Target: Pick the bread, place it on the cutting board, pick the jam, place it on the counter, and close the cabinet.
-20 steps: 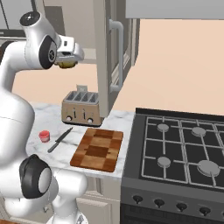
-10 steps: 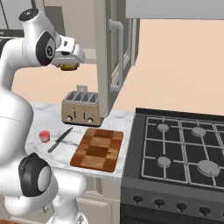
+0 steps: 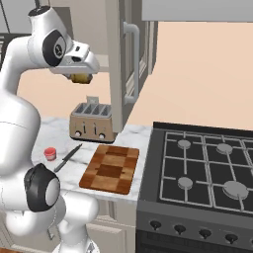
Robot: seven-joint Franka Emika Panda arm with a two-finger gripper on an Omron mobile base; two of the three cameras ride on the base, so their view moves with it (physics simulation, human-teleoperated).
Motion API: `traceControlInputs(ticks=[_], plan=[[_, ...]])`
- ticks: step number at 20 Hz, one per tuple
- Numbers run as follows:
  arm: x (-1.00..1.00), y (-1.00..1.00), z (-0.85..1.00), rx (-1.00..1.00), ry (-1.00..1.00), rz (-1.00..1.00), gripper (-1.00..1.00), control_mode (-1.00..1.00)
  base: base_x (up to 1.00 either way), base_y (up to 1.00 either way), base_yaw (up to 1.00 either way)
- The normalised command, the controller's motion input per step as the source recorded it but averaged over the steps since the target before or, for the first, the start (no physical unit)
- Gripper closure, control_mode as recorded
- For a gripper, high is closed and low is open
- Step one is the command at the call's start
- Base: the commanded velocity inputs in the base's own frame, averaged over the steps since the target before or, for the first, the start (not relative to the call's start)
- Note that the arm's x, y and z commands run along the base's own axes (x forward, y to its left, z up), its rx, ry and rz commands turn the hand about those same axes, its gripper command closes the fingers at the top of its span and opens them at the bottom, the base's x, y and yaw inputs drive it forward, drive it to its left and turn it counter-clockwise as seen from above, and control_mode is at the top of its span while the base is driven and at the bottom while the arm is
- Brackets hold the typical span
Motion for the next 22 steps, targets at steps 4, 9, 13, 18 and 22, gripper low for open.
traceControlInputs(ticks=[4,9,13,18,22], plan=[[-0.04,-0.18,-0.18,0.03,0.1,-0.04,1.0,-1.0,0.0,0.0,0.0],[0.0,-0.12,-0.32,0.05,0.01,-0.01,1.0,-1.0,0.0,0.0,0.0],[0.0,-0.04,-0.36,0.02,0.0,0.0,1.0,-1.0,0.0,0.0,0.0],[0.0,-0.12,-0.37,0.04,0.0,0.0,1.0,-1.0,0.0,0.0,0.0],[-0.05,-0.15,-0.33,0.07,0.0,0.0,1.0,-1.0,0.0,0.0,0.0]])
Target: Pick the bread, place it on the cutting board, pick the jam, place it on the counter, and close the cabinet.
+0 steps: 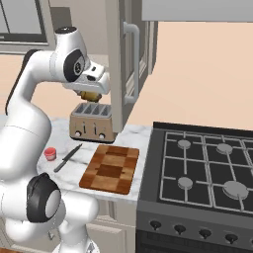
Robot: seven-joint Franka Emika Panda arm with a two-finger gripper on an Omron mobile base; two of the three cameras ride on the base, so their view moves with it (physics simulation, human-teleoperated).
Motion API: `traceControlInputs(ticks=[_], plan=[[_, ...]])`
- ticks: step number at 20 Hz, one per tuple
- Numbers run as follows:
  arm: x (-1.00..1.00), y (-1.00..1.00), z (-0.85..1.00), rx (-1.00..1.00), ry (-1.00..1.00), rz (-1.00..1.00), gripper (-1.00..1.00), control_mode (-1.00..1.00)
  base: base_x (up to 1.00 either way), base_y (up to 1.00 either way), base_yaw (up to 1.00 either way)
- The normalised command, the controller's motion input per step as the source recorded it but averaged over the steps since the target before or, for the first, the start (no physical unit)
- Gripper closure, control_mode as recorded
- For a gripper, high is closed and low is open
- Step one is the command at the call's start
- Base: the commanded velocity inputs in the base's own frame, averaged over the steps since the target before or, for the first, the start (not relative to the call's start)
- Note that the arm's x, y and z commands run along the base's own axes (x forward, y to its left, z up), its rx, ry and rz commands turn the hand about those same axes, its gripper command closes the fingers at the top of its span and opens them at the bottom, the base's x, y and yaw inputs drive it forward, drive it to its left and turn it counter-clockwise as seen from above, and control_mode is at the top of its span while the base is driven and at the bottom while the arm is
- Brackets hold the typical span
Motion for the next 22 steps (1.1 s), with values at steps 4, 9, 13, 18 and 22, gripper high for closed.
traceControlInputs(ticks=[4,9,13,18,22], plan=[[-0.04,-0.12,-0.3,0.06,0.0,0.0,1.0,-1.0,0.0,0.0,0.0],[0.0,-0.06,-0.27,0.02,0.0,0.0,1.0,-1.0,0.0,0.0,0.0],[0.0,-0.03,-0.14,0.0,0.0,0.0,1.0,-1.0,0.0,0.0,0.0],[0.0,-0.02,-0.21,0.0,0.0,0.0,1.0,-1.0,0.0,0.0,0.0],[0.0,-0.01,-0.25,0.0,0.0,0.0,1.0,-1.0,0.0,0.0,0.0]])
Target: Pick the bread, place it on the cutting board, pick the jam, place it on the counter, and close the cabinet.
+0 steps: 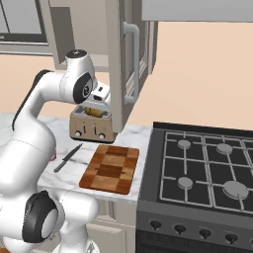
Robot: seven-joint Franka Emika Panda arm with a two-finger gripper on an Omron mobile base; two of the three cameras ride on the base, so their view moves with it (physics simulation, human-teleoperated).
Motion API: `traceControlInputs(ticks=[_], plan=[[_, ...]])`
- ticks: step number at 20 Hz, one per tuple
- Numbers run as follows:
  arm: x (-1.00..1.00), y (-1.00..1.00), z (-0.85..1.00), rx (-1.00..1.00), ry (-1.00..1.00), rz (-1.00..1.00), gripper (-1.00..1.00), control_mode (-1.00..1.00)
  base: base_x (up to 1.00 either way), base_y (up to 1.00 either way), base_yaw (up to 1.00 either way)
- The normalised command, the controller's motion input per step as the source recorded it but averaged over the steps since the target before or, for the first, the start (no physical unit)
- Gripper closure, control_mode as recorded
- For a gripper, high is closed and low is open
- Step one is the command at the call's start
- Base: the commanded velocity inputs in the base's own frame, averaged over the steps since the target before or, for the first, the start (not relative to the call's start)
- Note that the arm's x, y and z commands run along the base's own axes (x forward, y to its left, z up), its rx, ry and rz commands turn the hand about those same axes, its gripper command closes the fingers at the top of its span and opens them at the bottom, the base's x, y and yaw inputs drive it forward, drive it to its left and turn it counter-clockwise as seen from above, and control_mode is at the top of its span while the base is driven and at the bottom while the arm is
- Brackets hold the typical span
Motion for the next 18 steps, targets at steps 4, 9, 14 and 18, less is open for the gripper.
traceControlInputs(ticks=[4,9,14,18], plan=[[0.0,-0.01,-0.27,0.0,0.01,0.0,1.0,-1.0,0.0,0.0,0.0],[0.0,0.0,-0.22,0.0,0.02,0.0,1.0,-1.0,0.0,0.0,0.0],[0.0,0.0,-0.26,0.0,0.03,0.0,1.0,-1.0,0.0,0.0,0.0],[0.0,0.0,-0.27,0.0,0.04,0.0,1.0,-1.0,0.0,0.0,0.0]])
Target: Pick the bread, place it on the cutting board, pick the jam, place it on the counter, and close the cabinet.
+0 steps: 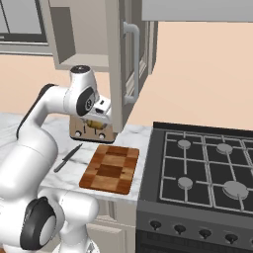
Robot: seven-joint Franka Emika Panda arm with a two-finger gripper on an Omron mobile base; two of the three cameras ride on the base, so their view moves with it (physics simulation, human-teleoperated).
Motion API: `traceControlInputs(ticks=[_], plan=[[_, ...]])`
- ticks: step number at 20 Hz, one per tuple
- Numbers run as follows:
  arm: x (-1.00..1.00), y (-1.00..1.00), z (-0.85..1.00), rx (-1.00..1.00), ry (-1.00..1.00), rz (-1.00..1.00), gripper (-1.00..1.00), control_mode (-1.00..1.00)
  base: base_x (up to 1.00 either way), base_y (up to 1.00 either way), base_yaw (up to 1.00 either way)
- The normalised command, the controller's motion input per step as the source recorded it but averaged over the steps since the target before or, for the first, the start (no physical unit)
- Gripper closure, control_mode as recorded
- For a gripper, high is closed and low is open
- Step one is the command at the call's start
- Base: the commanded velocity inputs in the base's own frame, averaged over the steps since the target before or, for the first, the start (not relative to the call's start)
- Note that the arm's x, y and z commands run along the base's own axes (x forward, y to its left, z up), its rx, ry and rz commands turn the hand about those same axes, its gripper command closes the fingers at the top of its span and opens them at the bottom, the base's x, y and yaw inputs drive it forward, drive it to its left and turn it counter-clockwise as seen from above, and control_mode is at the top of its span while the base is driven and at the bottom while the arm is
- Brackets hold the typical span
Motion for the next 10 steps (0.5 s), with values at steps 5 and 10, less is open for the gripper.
traceControlInputs(ticks=[5,10], plan=[[0.0,0.0,-0.27,0.0,0.03,0.0,1.0,-1.0,0.0,0.0,0.0],[0.0,0.0,-0.21,0.0,0.01,0.0,1.0,-1.0,0.0,0.0,0.0]])
